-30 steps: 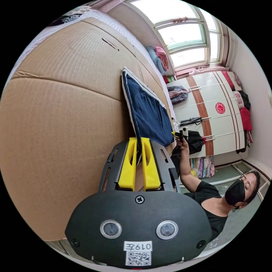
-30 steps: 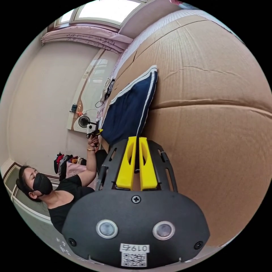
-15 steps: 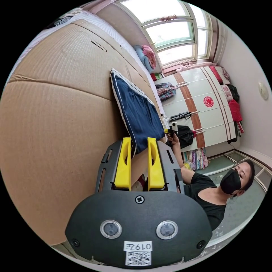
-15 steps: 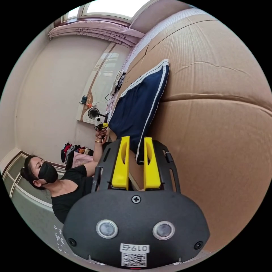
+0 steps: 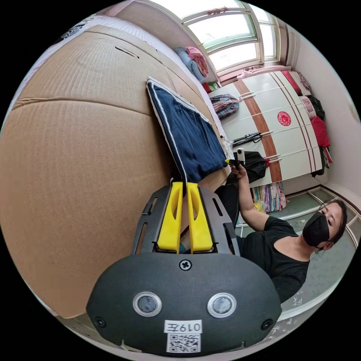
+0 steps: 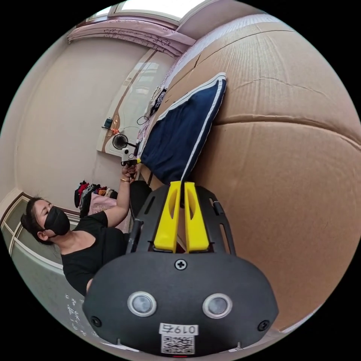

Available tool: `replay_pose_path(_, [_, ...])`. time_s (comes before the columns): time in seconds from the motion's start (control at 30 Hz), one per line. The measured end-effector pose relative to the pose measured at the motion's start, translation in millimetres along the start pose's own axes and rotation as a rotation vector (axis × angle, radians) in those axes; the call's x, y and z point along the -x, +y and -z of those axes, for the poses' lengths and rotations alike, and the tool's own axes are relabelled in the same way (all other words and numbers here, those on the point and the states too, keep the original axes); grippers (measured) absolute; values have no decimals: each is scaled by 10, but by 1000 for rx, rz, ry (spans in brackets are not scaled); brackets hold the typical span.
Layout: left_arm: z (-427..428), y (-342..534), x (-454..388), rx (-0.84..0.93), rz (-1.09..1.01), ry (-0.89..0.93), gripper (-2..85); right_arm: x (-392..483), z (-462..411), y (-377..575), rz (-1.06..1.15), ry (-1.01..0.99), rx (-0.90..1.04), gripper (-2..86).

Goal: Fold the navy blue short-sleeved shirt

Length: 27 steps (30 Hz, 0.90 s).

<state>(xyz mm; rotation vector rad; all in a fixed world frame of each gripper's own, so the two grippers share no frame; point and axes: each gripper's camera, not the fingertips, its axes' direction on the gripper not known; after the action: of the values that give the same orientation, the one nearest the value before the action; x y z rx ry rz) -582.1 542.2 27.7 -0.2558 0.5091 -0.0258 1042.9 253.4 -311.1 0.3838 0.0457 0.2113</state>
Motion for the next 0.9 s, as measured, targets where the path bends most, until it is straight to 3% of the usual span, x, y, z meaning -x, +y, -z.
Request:
replay_pose_path(0.27, [26, -32, -22, 103, -79, -52, 26, 106, -33, -16, 110, 52, 97, 12])
replay_pose_path(0.47, [175, 99, -53, 48, -109, 8, 55, 126, 149, 241, 118, -1, 15, 72])
replay_pose_path(0.9, [160, 278, -113, 64, -202, -67, 80, 241, -16, 276, 178, 22, 39, 72])
